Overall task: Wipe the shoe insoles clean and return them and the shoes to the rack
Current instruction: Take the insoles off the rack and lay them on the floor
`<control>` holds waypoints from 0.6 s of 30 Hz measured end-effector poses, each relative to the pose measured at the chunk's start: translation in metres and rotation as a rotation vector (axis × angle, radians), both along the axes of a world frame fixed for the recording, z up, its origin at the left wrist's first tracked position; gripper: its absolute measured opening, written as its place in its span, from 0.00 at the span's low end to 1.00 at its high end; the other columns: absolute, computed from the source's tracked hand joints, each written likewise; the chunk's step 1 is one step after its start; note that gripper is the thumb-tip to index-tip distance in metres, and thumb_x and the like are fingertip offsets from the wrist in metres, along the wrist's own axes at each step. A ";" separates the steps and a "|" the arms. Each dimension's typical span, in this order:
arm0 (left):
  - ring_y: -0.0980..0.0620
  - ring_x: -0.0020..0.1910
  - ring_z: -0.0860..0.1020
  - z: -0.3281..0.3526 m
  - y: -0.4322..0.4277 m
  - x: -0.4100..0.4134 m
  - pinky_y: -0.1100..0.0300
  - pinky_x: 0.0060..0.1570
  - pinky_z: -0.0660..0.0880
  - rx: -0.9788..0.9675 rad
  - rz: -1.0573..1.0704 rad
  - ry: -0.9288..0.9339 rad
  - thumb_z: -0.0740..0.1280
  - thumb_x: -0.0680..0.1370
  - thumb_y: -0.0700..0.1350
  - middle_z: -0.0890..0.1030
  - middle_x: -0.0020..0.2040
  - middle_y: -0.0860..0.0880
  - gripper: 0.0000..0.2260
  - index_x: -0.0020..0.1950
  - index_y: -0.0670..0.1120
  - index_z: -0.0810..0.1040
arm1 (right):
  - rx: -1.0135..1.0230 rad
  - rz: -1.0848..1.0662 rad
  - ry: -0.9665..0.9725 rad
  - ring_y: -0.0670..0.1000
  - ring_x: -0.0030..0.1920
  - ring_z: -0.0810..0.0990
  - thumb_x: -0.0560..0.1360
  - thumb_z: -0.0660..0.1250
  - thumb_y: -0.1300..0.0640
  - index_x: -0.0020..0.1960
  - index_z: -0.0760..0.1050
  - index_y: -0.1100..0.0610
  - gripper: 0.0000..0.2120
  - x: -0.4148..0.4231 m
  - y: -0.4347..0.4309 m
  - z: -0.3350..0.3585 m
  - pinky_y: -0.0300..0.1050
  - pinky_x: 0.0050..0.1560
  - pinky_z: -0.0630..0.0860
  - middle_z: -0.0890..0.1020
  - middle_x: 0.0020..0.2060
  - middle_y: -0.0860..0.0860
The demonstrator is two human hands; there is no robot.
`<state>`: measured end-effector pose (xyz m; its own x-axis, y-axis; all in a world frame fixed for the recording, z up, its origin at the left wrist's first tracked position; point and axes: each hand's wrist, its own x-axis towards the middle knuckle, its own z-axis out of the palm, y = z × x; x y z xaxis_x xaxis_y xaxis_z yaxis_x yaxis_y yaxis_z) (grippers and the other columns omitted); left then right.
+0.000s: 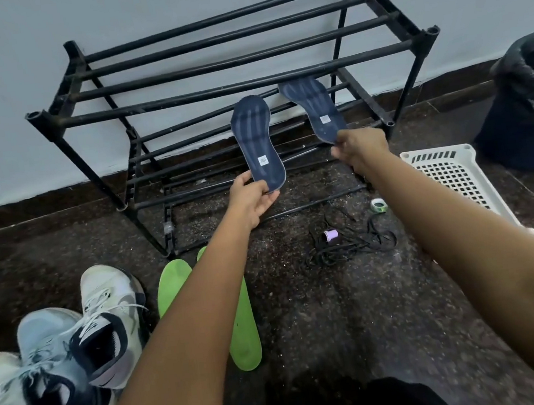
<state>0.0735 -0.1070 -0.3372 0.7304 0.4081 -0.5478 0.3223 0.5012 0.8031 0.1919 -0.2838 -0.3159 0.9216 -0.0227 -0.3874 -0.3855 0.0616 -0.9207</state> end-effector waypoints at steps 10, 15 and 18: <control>0.43 0.51 0.83 -0.025 -0.021 -0.119 0.51 0.46 0.82 0.060 -0.174 -0.100 0.63 0.76 0.25 0.80 0.59 0.43 0.33 0.72 0.53 0.59 | 0.248 0.168 0.111 0.53 0.46 0.81 0.72 0.60 0.77 0.56 0.71 0.63 0.16 -0.157 -0.026 -0.040 0.43 0.42 0.82 0.81 0.48 0.57; 0.42 0.53 0.83 -0.056 -0.034 -0.179 0.47 0.45 0.82 0.077 -0.194 -0.086 0.63 0.75 0.24 0.76 0.64 0.43 0.37 0.72 0.59 0.57 | 0.301 0.201 0.112 0.51 0.44 0.82 0.72 0.59 0.78 0.55 0.71 0.61 0.17 -0.215 -0.038 -0.073 0.45 0.46 0.82 0.83 0.45 0.56; 0.42 0.52 0.83 -0.071 -0.041 -0.204 0.48 0.44 0.82 0.053 -0.200 -0.050 0.64 0.75 0.25 0.77 0.62 0.45 0.39 0.75 0.56 0.55 | 0.319 0.209 0.158 0.52 0.45 0.83 0.73 0.59 0.78 0.53 0.72 0.59 0.17 -0.237 -0.044 -0.092 0.48 0.49 0.81 0.84 0.44 0.54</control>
